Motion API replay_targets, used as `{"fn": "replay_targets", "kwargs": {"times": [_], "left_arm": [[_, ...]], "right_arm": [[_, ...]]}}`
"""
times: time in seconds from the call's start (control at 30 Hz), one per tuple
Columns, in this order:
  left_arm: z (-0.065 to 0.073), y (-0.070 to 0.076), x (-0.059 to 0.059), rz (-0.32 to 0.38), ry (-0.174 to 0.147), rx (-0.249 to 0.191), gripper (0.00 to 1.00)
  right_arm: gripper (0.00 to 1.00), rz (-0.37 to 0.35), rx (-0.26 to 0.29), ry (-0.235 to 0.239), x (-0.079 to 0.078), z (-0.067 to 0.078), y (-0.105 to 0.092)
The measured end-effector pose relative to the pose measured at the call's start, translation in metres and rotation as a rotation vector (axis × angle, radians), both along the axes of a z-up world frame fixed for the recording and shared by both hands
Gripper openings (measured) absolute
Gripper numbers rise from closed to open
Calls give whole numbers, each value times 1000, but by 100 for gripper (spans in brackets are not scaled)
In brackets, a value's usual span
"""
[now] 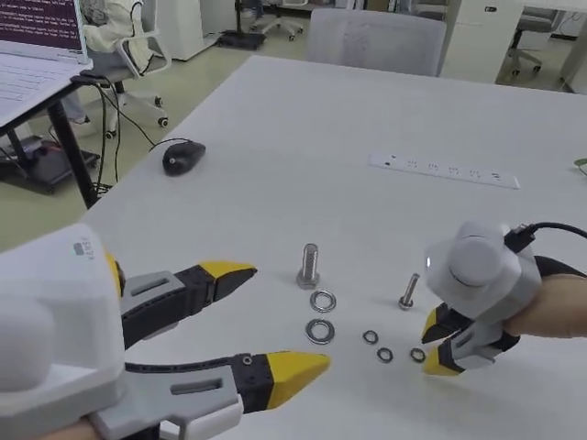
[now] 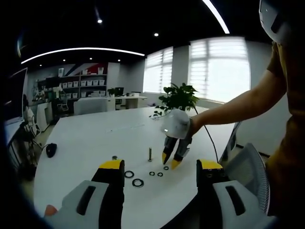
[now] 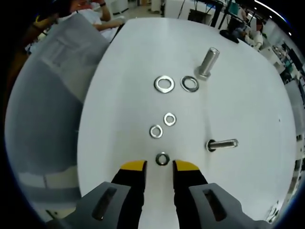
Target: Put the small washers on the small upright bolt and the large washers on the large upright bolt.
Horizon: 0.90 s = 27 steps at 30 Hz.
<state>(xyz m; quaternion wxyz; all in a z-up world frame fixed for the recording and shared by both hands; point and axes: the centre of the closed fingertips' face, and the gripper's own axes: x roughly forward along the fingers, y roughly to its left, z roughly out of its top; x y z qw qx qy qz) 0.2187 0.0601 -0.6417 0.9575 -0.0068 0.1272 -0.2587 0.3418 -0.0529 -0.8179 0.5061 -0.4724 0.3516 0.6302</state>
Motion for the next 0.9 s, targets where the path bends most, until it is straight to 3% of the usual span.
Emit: {"fn": "replay_targets", "kwargs": {"times": [0.33, 0.37, 0.9], "left_arm": [[0, 2, -2, 10, 2, 2, 60], [0, 3, -2, 12, 4, 4, 60], [-1, 0, 3, 7, 5, 1, 60]], "right_arm": [[23, -6, -23, 10, 1, -9, -1], [22, -19, -19, 29, 0, -8, 0], [20, -11, -28, 13, 0, -8, 1]]}}
